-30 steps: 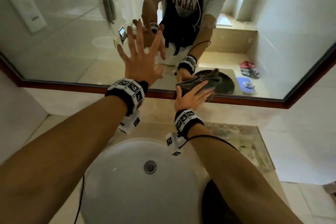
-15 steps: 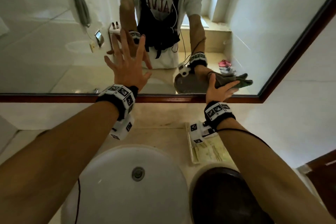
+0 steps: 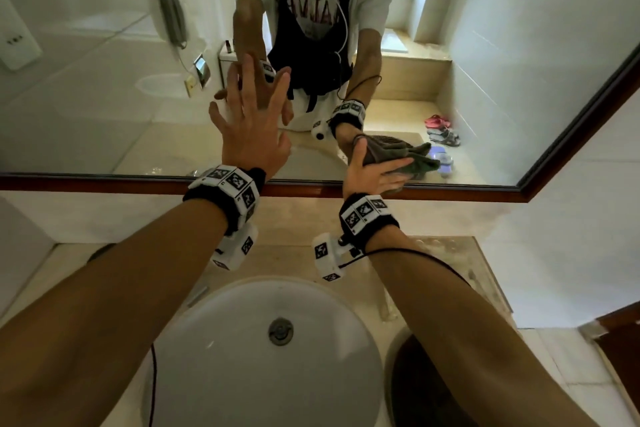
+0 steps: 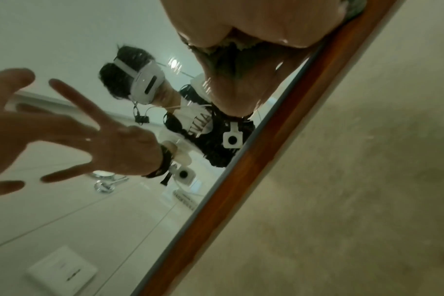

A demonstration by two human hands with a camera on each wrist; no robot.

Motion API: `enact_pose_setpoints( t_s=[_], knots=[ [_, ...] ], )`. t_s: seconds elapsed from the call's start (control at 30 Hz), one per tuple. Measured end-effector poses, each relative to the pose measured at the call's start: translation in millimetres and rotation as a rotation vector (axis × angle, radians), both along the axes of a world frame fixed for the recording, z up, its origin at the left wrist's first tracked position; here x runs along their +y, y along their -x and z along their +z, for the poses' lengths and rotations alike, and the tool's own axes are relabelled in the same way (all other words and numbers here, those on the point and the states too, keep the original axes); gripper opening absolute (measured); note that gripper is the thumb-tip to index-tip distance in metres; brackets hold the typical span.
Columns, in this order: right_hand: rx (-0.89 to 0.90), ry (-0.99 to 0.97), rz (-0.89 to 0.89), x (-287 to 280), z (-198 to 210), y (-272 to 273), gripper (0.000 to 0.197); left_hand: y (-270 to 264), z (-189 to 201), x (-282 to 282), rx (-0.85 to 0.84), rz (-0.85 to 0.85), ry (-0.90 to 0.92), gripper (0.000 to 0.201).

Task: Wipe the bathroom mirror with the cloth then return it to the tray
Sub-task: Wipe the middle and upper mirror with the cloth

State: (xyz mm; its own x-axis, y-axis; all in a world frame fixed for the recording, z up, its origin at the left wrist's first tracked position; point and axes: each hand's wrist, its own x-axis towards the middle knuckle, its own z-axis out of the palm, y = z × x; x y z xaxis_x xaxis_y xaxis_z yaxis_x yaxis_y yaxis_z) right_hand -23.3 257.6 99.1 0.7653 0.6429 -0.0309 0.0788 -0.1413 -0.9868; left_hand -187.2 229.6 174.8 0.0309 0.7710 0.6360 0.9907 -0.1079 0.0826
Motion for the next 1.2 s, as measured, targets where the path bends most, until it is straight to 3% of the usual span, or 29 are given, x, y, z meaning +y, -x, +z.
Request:
enact_pose_setpoints(
  t_s=[0.27,0.37,0.57,0.9,1.2],
  knots=[
    [-0.003,0.020,0.106,-8,1,115,0.113,71,-2,-7,-0.057,0.029,0.008,0.097],
    [0.025,0.034,0.144,-11,3,128,0.112,81,-2,-6,-0.062,0.012,0.014,0.096],
    [0.038,0.063,0.206,-13,1,86,0.115,59,-5,-3,-0.054,-0.021,0.083,0.109],
    [0.020,0.051,0.043,-14,5,-48,0.106,26,-16,3,-0.181,0.050,0.114,0.121],
    [0.013,-0.026,-0.001,-7,-2,-50,0.104,19,-16,4,-0.168,0.151,0.140,0.116]
  ],
)
